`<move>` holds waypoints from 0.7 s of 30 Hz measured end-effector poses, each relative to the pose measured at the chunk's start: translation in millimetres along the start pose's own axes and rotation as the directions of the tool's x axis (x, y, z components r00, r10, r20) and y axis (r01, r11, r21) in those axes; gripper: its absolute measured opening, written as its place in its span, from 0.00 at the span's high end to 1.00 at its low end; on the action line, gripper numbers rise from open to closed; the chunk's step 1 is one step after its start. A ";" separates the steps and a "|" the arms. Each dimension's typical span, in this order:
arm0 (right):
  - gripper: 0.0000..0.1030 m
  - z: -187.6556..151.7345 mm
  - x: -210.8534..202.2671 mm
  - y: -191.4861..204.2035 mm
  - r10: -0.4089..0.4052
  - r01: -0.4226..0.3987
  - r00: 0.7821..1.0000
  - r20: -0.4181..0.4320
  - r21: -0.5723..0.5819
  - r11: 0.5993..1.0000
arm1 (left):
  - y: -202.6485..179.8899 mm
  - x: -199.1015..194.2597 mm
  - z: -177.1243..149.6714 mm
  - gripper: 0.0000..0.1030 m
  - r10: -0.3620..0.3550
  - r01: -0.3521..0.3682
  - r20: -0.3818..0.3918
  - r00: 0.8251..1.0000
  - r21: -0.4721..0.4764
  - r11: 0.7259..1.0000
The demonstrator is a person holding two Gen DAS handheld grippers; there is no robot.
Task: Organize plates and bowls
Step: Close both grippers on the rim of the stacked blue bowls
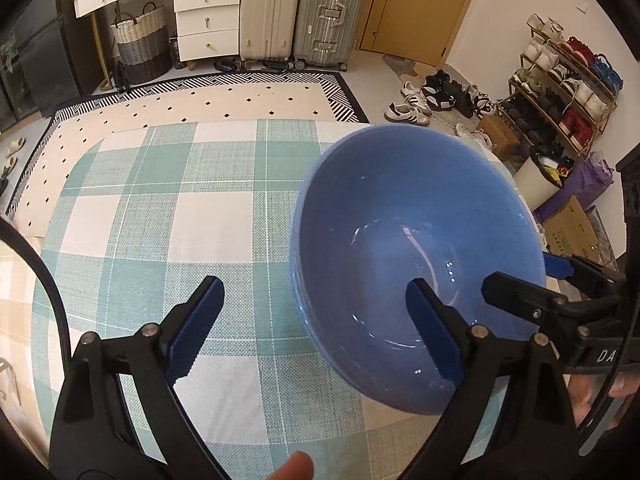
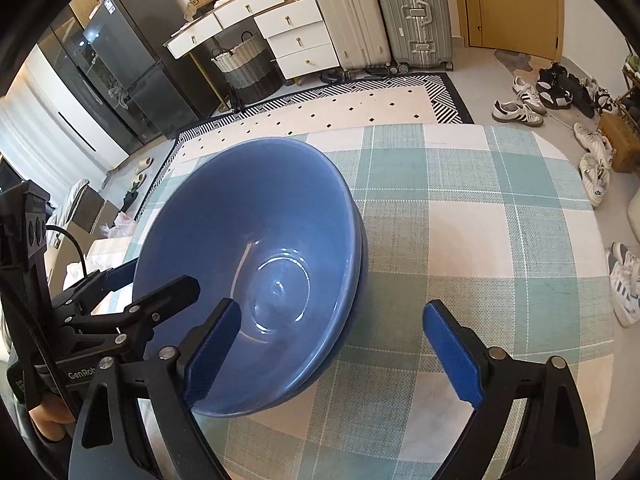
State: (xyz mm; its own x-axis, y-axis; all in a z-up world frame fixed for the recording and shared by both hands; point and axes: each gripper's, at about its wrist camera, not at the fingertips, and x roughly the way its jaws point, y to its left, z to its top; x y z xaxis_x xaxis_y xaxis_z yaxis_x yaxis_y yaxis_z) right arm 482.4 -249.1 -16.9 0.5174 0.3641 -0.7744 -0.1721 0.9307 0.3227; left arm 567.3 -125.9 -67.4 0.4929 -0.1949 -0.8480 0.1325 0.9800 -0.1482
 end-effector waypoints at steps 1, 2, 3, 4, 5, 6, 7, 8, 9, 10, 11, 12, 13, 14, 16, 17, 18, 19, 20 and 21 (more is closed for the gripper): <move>0.12 0.4 1.8 -0.2 0.003 -0.003 1.000 -0.004 0.001 1.000 | 1.3 2.7 0.5 0.13 -0.002 0.002 -0.005 1.000 -0.003 1.000; 0.14 0.8 3.4 -0.3 0.006 -0.006 1.000 -0.007 0.002 1.000 | 2.1 4.6 0.9 0.15 -0.004 0.004 -0.008 1.000 -0.003 1.000; 0.14 1.2 5.2 -0.4 0.007 -0.007 1.000 -0.011 0.003 1.000 | 2.6 6.4 0.9 0.17 -0.004 0.004 -0.008 1.000 -0.001 1.000; 0.15 1.6 7.5 -0.3 0.006 -0.006 1.000 -0.015 0.003 1.000 | 2.8 8.0 0.4 0.20 -0.004 0.004 -0.009 1.000 0.002 1.000; 0.15 2.1 8.7 -0.7 0.005 -0.005 1.000 -0.017 0.003 1.000 | 3.4 10.4 0.5 0.25 -0.007 0.007 -0.015 1.000 0.005 1.000; 0.16 2.6 11.0 -1.2 0.005 -0.005 1.000 -0.023 0.007 1.000 | 4.2 12.7 1.1 0.28 -0.010 0.010 -0.023 1.000 0.005 1.000; 0.21 2.5 12.5 -1.6 0.007 -0.007 1.000 -0.027 0.010 1.000 | 5.0 15.5 1.6 0.28 -0.012 0.012 -0.031 0.999 0.006 1.000; 0.24 2.2 13.8 -1.6 0.008 -0.008 1.000 -0.030 0.011 1.000 | 5.6 17.3 1.9 0.31 -0.011 0.011 -0.033 0.999 0.006 1.000; 0.28 2.5 15.2 -1.5 0.005 -0.005 0.999 -0.034 0.012 1.000 | 6.6 18.7 1.5 0.34 -0.012 0.012 -0.034 0.999 0.008 1.000; 0.30 2.7 16.1 -1.7 0.006 -0.005 0.999 -0.037 0.013 1.000 | 7.5 20.3 1.5 0.35 -0.016 0.016 -0.036 0.999 0.009 1.000; 0.31 2.5 16.2 -1.0 0.009 -0.009 0.999 -0.040 0.014 1.000 | 8.1 21.8 1.8 0.37 -0.019 0.019 -0.039 0.999 0.008 1.000; 0.32 2.7 17.5 -1.0 0.014 -0.013 0.999 -0.043 0.014 1.000 | 8.7 22.7 1.5 0.41 -0.021 0.021 -0.040 0.999 0.009 1.000; 0.35 1.9 18.5 -0.5 0.019 -0.018 0.999 -0.045 0.014 1.000 | 9.3 23.9 1.3 0.42 -0.022 0.023 -0.042 0.999 0.010 1.000; 0.39 1.3 19.7 -0.3 0.022 -0.021 0.999 -0.049 0.015 1.000 | 9.5 25.2 1.5 0.45 -0.025 0.025 -0.044 0.999 0.010 1.000; 0.49 1.1 21.4 0.1 0.022 -0.021 0.998 -0.053 0.014 1.000 | 9.1 26.6 1.2 0.49 -0.024 0.025 -0.046 0.999 0.010 1.000; 0.52 0.4 22.3 1.5 0.023 -0.022 0.998 -0.056 0.011 1.000 | 8.9 26.8 0.8 0.50 -0.024 0.025 -0.047 0.999 0.009 1.000; 0.53 0.1 23.3 1.8 0.024 -0.023 0.998 -0.058 0.008 1.000 | 9.4 28.4 1.0 0.54 -0.025 0.025 -0.049 0.999 0.008 1.000; 0.56 -0.3 23.9 1.8 0.023 -0.022 0.998 -0.057 0.007 1.000 | 10.1 29.6 0.8 0.57 -0.023 0.024 -0.051 0.998 0.009 1.000; 0.58 -1.3 24.8 1.4 0.023 -0.023 0.998 -0.058 0.006 1.000 | 10.4 30.9 0.8 0.60 -0.021 0.021 -0.052 0.998 0.010 1.000; 0.59 -1.7 24.7 1.4 0.028 -0.027 0.998 -0.058 0.006 1.000 | 10.9 31.9 0.2 0.61 -0.022 0.023 -0.054 0.998 0.010 1.000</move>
State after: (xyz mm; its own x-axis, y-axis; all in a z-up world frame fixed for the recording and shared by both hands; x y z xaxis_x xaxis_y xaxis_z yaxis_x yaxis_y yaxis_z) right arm 493.5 -238.8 -36.5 0.4626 0.3911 -0.7957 -0.1807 0.9202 0.3472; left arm 584.7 -121.4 -96.0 0.4428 -0.2142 -0.8707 0.1524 0.9749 -0.1623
